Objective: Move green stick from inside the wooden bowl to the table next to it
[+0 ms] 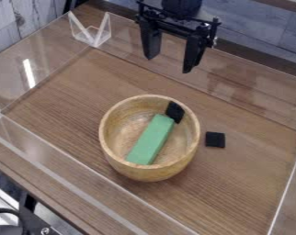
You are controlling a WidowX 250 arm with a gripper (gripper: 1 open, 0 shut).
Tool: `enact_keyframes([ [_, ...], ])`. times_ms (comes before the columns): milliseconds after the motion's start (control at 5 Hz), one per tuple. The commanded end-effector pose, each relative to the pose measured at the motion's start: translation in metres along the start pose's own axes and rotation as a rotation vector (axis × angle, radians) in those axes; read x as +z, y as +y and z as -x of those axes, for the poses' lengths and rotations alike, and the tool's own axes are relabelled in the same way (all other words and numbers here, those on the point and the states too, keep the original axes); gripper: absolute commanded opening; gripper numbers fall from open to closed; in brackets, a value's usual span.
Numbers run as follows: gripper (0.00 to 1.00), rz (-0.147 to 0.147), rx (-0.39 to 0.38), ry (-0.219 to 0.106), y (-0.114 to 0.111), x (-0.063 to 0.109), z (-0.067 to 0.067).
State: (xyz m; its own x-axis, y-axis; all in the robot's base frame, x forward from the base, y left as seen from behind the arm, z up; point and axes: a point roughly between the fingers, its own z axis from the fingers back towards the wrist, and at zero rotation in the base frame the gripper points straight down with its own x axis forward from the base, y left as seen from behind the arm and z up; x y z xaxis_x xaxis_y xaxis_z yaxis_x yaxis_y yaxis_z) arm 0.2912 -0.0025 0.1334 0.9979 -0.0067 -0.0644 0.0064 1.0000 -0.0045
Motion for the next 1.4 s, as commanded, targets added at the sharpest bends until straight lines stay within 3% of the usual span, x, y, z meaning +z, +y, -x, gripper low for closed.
enact_keyframes([
  [0,1.00,-0.003,-0.017,0.096,0.000,-0.030,0.016],
  [200,1.00,0.008,-0.080,0.162,-0.002,-0.056,0.035],
  [400,1.00,0.005,-0.133,0.154,-0.003,-0.070,0.042],
  [600,1.00,-0.005,-0.142,0.126,-0.003,-0.075,0.042],
  [1200,1.00,-0.013,-0.139,0.073,-0.003,-0.080,0.040],
])
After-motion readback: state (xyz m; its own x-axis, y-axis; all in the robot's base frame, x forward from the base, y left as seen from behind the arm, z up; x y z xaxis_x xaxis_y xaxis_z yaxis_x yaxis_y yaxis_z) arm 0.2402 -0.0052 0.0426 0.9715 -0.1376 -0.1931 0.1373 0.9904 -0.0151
